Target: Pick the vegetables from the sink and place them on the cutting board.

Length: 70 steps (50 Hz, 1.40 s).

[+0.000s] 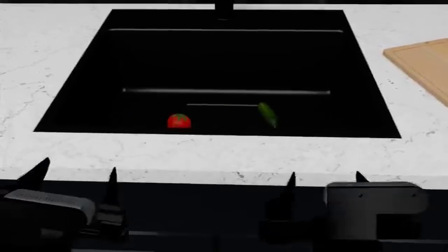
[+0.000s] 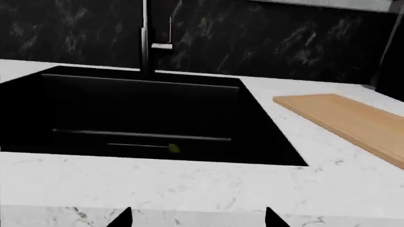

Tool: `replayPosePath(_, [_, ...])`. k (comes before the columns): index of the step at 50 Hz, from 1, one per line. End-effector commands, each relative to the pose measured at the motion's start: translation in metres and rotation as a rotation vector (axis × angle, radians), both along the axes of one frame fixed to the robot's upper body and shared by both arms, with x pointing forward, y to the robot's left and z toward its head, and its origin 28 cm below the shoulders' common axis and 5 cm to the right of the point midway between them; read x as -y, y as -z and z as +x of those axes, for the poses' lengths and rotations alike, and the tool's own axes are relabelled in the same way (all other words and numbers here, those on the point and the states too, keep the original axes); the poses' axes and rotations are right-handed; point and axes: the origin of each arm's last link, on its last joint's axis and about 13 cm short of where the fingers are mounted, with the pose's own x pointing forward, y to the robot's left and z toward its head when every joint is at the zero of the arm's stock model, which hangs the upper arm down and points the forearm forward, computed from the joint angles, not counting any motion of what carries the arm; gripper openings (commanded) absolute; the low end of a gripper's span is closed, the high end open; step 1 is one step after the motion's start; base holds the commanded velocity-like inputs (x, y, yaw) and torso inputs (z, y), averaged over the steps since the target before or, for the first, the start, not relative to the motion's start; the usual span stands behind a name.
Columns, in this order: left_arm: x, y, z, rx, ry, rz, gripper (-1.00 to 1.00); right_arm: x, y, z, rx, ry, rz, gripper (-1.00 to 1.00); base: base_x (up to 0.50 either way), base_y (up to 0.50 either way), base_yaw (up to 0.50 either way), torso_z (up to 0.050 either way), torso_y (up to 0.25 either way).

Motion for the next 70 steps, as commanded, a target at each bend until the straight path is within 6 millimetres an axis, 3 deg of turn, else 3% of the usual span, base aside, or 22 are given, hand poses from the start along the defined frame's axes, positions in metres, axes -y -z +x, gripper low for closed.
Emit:
replayPosePath(1, [-0.008, -0.075, 0.046, 0.046, -0.062, 0.034, 1.00, 0.018, -0.077, 0.035, -0.028, 0.060, -0.122, 1.00, 0.00, 0.00, 0.00, 0.050, 0.000])
replayPosePath(6, [-0.013, -0.077, 0.074, -0.052, -0.091, 0.015, 1.00, 0.022, -0.099, 0.058, -0.066, 0.083, -0.130, 1.00, 0.00, 0.00, 0.00, 0.050, 0.000])
replayPosePath(11, [-0.017, -0.082, 0.093, -0.091, -0.105, 0.013, 1.00, 0.029, -0.093, 0.076, -0.145, 0.097, -0.116, 1.00, 0.00, 0.00, 0.00, 0.050, 0.000])
replayPosePath(23, [-0.023, -0.072, 0.095, -0.133, -0.116, -0.007, 1.00, 0.028, -0.091, 0.075, -0.186, 0.073, -0.200, 1.00, 0.47, 0.00, 0.00, 0.050, 0.000])
replayPosePath(42, [-0.030, -0.086, 0.107, -0.178, -0.141, 0.021, 1.00, 0.049, -0.107, 0.077, -0.278, 0.155, -0.251, 1.00, 0.50, 0.00, 0.00, 0.049, 0.000])
replayPosePath(44, [-0.030, -0.081, 0.109, -0.194, -0.122, 0.027, 1.00, 0.052, -0.101, 0.085, -0.311, 0.132, -0.262, 1.00, 0.50, 0.00, 0.00, 0.000, 0.000])
replayPosePath(49, [-0.038, -0.064, 0.140, -0.260, -0.146, 0.088, 1.00, 0.071, -0.076, 0.121, -0.406, 0.115, -0.297, 1.00, 0.50, 0.00, 0.00, 0.000, 0.000])
replayPosePath(51, [-0.042, -0.062, 0.155, -0.237, -0.155, 0.085, 1.00, 0.077, -0.075, 0.129, -0.417, 0.126, -0.301, 1.00, 0.50, 0.00, 0.00, 0.000, 0.000])
replayPosePath(53, [-0.047, -0.047, 0.156, -0.281, -0.144, 0.078, 1.00, 0.082, -0.078, 0.137, -0.415, 0.121, -0.284, 1.00, 0.50, 0.00, 0.00, 0.000, 0.000])
replayPosePath(56, [-0.049, -0.046, 0.158, -0.283, -0.101, 0.118, 1.00, 0.079, -0.082, 0.158, -0.405, 0.039, -0.323, 1.00, 0.50, 0.00, 0.00, 0.000, 0.000])
replayPosePath(59, [-0.057, -0.044, 0.156, -0.289, -0.107, 0.073, 1.00, 0.076, -0.067, 0.159, -0.467, 0.028, -0.320, 1.00, 0.50, 0.00, 0.00, 0.000, 0.000])
replayPosePath(64, [-0.062, -0.044, 0.155, -0.295, -0.114, 0.066, 1.00, 0.073, -0.087, 0.164, -0.438, -0.035, -0.347, 1.00, 0.50, 0.00, 0.00, 0.000, 0.000])
replayPosePath(70, [-0.069, -0.055, 0.158, -0.266, -0.115, 0.040, 1.00, 0.076, -0.087, 0.165, -0.409, -0.045, -0.356, 1.00, 0.50, 0.00, 0.00, 0.000, 0.000])
